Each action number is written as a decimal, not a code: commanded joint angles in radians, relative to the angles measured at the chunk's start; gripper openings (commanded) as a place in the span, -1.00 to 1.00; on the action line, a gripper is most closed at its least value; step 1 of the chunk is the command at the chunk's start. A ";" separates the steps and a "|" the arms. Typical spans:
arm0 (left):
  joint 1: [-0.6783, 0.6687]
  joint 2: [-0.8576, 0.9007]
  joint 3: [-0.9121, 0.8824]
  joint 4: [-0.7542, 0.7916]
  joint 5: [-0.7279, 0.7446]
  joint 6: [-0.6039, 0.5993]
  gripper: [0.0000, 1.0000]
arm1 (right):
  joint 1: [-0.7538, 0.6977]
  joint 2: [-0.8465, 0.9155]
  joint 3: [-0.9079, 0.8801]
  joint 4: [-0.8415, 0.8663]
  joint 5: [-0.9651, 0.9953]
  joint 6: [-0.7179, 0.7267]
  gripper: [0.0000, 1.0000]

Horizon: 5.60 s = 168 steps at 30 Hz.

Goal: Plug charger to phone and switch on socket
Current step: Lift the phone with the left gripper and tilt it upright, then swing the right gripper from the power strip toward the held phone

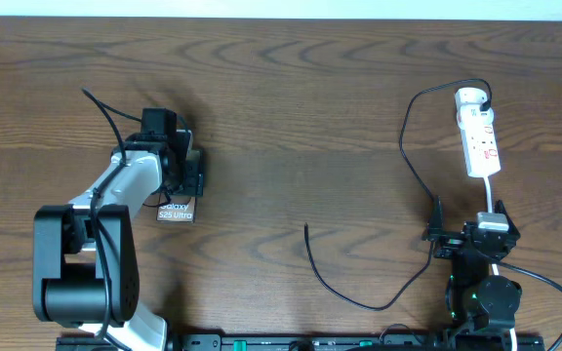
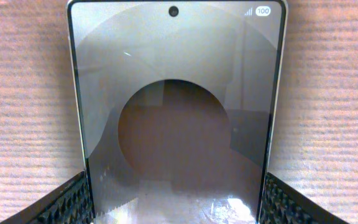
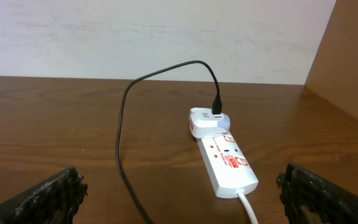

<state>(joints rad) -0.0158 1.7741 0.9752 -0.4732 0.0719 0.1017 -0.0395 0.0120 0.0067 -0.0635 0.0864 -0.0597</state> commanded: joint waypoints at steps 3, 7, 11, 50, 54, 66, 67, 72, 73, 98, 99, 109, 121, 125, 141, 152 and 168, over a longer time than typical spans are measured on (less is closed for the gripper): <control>0.003 -0.069 0.026 -0.054 0.040 -0.009 -0.85 | 0.007 -0.006 -0.001 -0.004 0.006 -0.009 0.99; 0.003 -0.131 0.039 -0.067 0.083 -0.010 -0.85 | 0.007 -0.006 -0.001 -0.004 0.006 -0.009 0.98; 0.003 -0.200 0.039 -0.072 0.121 -0.018 -0.85 | 0.007 -0.006 -0.001 -0.004 0.006 -0.009 0.98; 0.068 -0.349 0.039 0.187 1.053 -1.835 -0.86 | 0.007 -0.006 -0.001 -0.004 0.006 -0.009 0.98; 0.068 -0.349 0.039 0.187 1.114 -1.931 -0.86 | 0.007 -0.006 -0.001 -0.004 0.006 -0.009 0.99; 0.068 -0.349 0.039 0.188 1.174 -2.041 -0.85 | 0.007 -0.006 -0.001 -0.004 0.006 -0.009 0.99; 0.068 -0.349 0.039 0.188 1.174 -2.041 -0.86 | 0.007 -0.006 -0.001 -0.004 0.006 -0.009 0.99; 0.068 -0.349 0.039 0.187 1.142 -2.013 -0.85 | 0.007 -0.006 -0.001 -0.004 0.006 -0.009 0.99; 0.068 -0.349 0.039 0.187 1.123 -1.992 -0.86 | 0.007 -0.006 -0.001 -0.004 0.006 -0.009 0.99; 0.031 -0.349 0.015 -0.356 0.135 -1.508 -0.85 | 0.007 -0.006 -0.001 -0.004 0.010 -0.009 0.98; 0.030 -0.349 0.009 -0.356 0.135 -1.508 -0.86 | 0.007 -0.006 -0.001 -0.001 0.011 -0.010 0.99; 0.030 -0.311 -0.008 -0.357 0.152 -1.489 -0.86 | 0.007 -0.006 -0.001 0.076 -0.154 0.118 0.99; 0.030 -0.303 -0.008 -0.322 0.175 -1.486 -0.86 | 0.007 0.272 0.312 0.011 -0.423 0.291 0.98; 0.030 -0.303 -0.008 -0.309 0.186 -1.487 -0.85 | 0.007 0.606 0.573 -0.128 -0.597 0.291 0.99; -0.035 -0.303 -0.008 -0.223 0.207 -1.569 -0.86 | 0.177 1.728 1.158 0.066 -1.486 0.515 0.98; -0.147 -0.303 -0.008 -0.198 0.181 -1.757 -0.86 | 0.430 1.952 1.158 0.183 -1.164 0.651 0.80; -0.167 -0.303 -0.007 -0.164 0.216 -1.985 -0.86 | 0.538 1.954 1.158 0.176 -1.001 0.673 0.71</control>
<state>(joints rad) -0.1806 1.4719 0.9710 -0.6453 0.2687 -1.8374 0.4736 1.9667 1.1519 0.1158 -0.9398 0.6029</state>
